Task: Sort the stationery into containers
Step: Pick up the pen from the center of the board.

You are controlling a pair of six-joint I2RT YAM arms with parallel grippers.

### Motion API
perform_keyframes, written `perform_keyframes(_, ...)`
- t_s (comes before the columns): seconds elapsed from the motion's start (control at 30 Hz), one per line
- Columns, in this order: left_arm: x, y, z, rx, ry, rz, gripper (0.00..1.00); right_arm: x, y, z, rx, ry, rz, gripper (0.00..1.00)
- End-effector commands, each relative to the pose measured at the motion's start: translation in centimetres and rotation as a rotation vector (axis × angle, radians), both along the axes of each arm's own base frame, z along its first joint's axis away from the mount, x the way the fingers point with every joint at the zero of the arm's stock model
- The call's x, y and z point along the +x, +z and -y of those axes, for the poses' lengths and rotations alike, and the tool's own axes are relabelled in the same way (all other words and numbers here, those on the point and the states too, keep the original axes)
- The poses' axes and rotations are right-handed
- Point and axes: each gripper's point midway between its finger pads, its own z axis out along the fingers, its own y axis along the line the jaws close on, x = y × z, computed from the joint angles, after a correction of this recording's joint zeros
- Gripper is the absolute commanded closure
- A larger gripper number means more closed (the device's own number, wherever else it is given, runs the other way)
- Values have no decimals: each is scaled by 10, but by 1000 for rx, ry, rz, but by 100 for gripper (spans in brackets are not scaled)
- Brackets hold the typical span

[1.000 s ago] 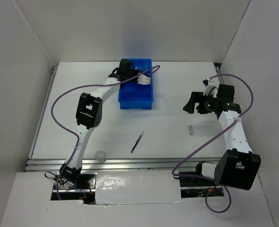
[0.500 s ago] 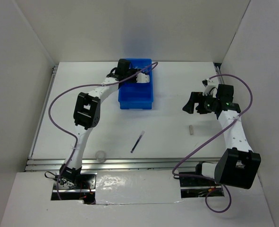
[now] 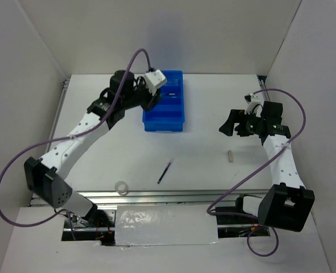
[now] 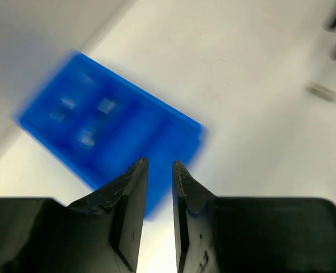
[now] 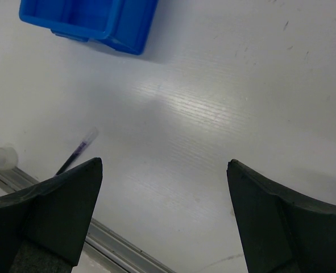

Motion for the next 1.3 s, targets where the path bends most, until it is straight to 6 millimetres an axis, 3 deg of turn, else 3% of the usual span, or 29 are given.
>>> perform_keyframes(0.0, -59, -115, -3, 33, 161, -445, 65, 1, 24, -13, 42, 34, 64, 4)
perform_keyframes(0.03, -81, -143, -3, 53, 171, -533, 65, -1, 23, -16, 51, 39, 58, 4)
perform_keyframes(0.1, -101, -157, -2, 50, 181, -579, 65, -3, 24, -20, 62, 43, 57, 5)
perform_keyframes(0.13, -119, -175, 1, 76, 177, -620, 66, -4, 22, -20, 66, 36, 48, 5)
perform_keyframes(0.23, -143, -194, 10, 108, 175, -635, 65, -4, 21, -19, 70, 16, 43, 6)
perform_keyframes(0.7, -181, -258, 31, 195, 208, -794, 61, -5, 21, -18, 133, -18, 25, 6)
perform_keyframes(0.97, -193, -270, 39, 235, 178, -811, 54, -6, 17, -15, 144, -23, 20, 6)
perform_keyframes(1.27, -193, -287, 34, 302, 220, -835, 55, -6, 18, -14, 150, -18, 26, 6)
